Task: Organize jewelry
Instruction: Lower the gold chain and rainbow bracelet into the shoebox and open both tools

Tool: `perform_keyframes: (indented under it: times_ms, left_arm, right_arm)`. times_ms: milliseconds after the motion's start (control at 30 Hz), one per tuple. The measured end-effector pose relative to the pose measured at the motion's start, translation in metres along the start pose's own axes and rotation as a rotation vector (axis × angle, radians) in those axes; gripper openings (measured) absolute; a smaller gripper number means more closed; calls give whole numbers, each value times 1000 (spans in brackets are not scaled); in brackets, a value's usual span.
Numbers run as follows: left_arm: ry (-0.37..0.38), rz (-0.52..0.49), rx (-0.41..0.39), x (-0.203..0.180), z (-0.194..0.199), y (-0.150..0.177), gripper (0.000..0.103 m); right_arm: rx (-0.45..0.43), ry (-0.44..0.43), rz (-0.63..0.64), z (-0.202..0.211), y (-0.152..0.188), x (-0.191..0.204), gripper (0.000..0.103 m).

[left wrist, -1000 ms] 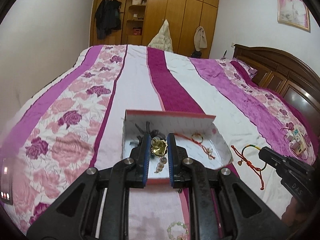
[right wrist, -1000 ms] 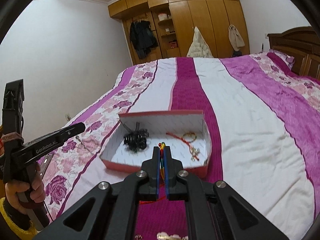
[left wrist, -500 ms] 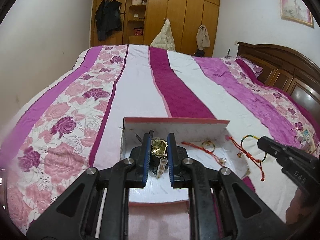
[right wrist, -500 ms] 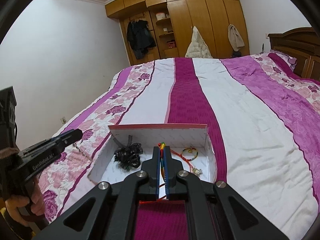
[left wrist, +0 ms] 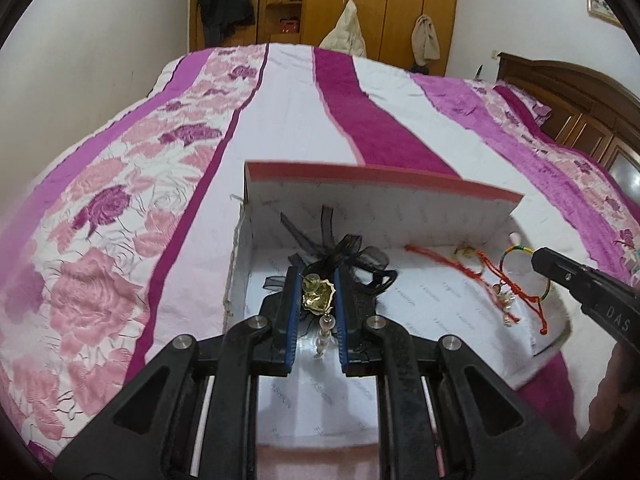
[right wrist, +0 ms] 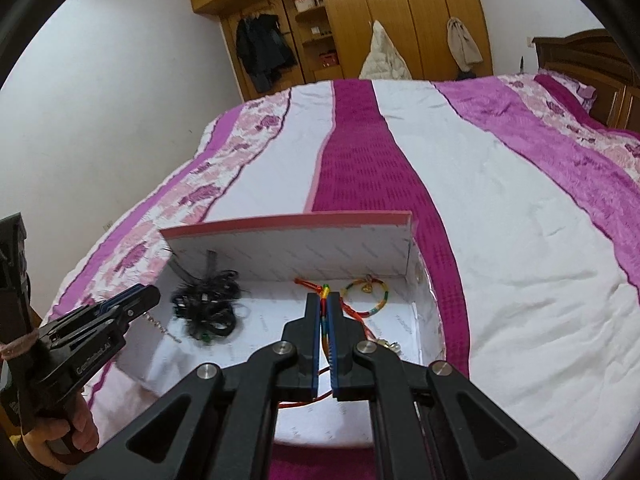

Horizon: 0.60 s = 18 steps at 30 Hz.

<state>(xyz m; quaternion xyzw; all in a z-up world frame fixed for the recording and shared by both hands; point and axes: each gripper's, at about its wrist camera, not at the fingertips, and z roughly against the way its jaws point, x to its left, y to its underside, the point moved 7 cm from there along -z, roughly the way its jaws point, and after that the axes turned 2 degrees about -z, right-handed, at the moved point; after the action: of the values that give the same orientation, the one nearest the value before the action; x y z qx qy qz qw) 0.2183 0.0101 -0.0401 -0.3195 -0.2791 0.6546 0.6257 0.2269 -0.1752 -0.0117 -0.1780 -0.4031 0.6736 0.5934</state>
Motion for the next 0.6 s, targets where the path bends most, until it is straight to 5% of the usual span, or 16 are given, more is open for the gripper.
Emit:
perform_keyframes:
  times_ms: [467,600]
  left_arm:
    - [-26,-7,62,1,-23,12,12]
    - [-31,6,59,1,-16,11,33]
  right_arm:
    - [78,83,-33,-37,11,-33,5]
    - [80,87,-47,-33,12,-36,19]
